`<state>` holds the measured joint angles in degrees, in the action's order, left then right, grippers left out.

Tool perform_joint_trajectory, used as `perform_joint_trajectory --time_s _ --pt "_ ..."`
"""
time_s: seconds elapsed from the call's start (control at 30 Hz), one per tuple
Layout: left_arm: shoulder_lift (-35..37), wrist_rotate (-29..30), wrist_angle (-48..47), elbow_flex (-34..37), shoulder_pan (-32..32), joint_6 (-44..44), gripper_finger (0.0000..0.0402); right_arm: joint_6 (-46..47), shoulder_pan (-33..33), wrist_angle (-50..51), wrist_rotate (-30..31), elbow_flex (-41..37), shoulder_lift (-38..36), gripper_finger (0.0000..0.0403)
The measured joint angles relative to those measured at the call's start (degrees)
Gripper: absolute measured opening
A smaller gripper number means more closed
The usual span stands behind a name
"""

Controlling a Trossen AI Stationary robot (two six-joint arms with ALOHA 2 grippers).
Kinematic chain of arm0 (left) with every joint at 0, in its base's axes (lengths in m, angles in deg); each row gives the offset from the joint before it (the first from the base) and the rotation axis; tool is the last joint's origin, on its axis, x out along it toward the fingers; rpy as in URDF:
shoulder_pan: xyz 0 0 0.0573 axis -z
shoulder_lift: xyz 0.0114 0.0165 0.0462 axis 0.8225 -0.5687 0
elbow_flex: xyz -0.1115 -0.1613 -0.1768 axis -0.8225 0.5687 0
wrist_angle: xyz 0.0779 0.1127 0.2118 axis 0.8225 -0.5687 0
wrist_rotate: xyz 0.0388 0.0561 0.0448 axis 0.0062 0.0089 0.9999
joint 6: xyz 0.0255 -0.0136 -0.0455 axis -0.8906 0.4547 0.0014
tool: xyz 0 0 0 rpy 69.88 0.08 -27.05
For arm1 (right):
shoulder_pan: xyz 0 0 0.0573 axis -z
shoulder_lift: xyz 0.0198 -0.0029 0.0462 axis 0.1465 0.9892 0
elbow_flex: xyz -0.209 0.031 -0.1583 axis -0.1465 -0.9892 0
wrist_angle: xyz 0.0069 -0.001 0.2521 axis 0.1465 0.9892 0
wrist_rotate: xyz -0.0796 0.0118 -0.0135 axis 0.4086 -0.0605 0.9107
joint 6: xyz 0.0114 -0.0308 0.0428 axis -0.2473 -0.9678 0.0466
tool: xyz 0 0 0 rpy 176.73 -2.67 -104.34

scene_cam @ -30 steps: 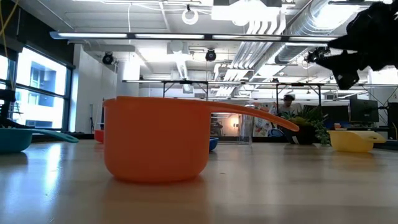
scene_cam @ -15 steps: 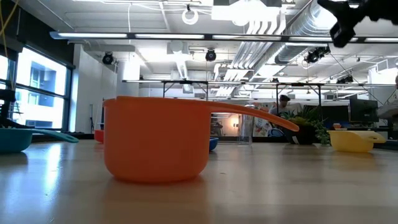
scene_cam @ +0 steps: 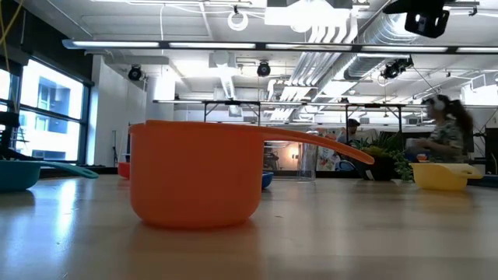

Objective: Nest measuring cups in basket
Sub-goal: Stack the green measuring cup in the orange measuring cup

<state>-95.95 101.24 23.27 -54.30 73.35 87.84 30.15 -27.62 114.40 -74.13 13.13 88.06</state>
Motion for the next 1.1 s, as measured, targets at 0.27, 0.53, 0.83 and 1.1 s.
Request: perform_joint_trajectory --time_s 0.27,0.53,0.83,1.1 --pt "0.06 0.01 -0.73 -0.02 -0.53 0.45 0.0147 14.54 -4.75 14.78 -2.48 12.0 17.24 0.0188" --pt "0.04 0.0 -0.82 -0.02 -0.53 0.46 0.0147 26.75 -12.08 18.05 -2.56 18.34 30.35 0.0188" --pt "0.04 0.0 -1.69 -0.02 -0.53 0.46 0.0147 35.75 -18.52 18.1 -3.65 22.94 39.65 0.0188" --pt "0.04 -0.02 -2.19 -0.02 -0.53 0.56 0.0147 40.95 -22.15 18.2 -4.04 24.46 44.73 0.0188"
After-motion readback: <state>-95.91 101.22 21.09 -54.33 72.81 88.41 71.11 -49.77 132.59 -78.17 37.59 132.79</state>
